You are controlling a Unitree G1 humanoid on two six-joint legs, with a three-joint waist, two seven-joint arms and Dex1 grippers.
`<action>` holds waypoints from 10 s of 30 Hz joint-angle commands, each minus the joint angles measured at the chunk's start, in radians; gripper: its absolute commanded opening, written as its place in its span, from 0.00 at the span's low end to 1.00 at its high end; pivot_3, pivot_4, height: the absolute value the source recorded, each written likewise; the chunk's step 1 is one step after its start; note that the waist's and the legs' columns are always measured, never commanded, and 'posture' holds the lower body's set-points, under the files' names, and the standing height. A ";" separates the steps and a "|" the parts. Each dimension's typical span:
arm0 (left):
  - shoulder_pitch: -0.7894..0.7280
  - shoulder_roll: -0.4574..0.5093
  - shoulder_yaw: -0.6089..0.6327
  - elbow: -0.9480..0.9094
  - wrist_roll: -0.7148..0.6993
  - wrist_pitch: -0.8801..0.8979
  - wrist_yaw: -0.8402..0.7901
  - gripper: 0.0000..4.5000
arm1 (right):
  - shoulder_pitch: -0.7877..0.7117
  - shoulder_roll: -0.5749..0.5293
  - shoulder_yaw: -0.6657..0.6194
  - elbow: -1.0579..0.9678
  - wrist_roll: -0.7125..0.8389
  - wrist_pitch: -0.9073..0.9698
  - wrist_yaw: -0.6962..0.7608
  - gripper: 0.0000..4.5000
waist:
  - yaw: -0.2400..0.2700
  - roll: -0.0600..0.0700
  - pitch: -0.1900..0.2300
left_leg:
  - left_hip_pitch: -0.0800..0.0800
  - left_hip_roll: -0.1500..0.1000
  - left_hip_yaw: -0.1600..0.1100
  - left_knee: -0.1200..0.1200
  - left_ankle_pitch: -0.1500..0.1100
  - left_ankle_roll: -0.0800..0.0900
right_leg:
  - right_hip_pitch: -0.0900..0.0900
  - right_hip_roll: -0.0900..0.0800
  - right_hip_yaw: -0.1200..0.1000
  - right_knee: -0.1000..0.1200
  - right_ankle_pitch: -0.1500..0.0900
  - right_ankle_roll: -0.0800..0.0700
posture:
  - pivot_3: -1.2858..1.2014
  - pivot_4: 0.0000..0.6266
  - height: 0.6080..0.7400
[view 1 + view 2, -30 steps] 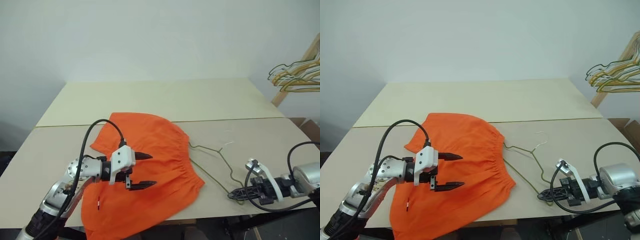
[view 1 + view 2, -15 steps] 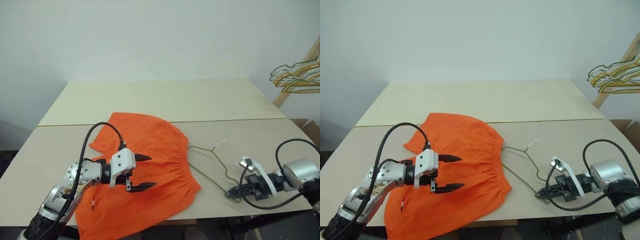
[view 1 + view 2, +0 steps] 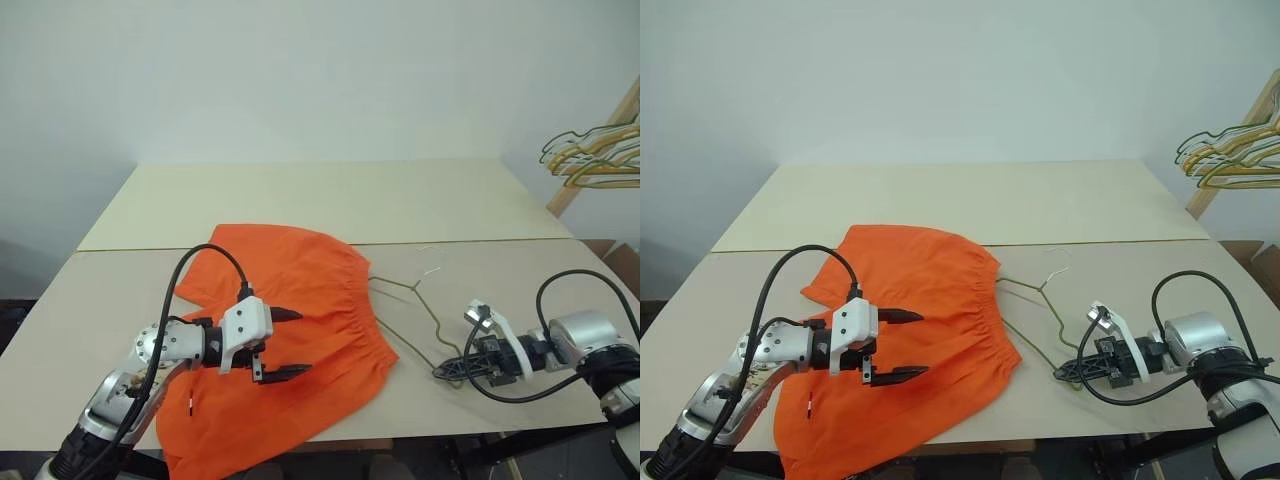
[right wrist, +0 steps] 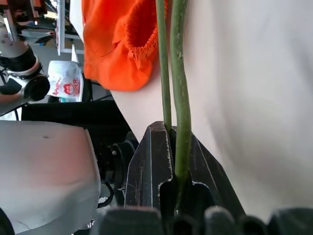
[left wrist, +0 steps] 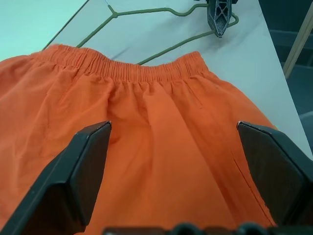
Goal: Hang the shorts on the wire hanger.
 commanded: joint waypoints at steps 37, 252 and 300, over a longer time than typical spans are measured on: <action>0.020 -0.011 -0.040 -0.017 0.055 -0.056 0.018 0.99 | -0.080 0.008 -0.055 0.099 -0.254 -0.076 0.055 0.00 | 0.002 0.002 -0.001 | 0.000 0.000 0.000 0.000 0.000 0.000 | 0.000 0.000 0.000 -0.001 0.000 -0.001 | 0.52 0.00 1.00; 0.038 -0.001 -0.270 0.173 0.237 -0.036 -0.028 0.99 | -0.369 0.383 -0.034 0.568 -0.371 -0.312 -0.036 0.00 | 0.025 0.014 -0.023 | 0.004 0.001 0.000 -0.003 0.001 -0.002 | 0.001 0.002 -0.002 0.003 0.001 -0.002 | 0.55 0.00 1.00; 0.041 0.022 -0.248 0.147 0.225 -0.105 -0.067 0.99 | -0.203 -0.068 0.317 0.035 0.153 -0.024 0.057 0.00 | 0.037 0.014 -0.018 | 0.002 0.002 -0.001 -0.005 0.000 -0.001 | -0.001 0.002 -0.002 -0.001 -0.001 -0.005 | 0.54 0.00 1.00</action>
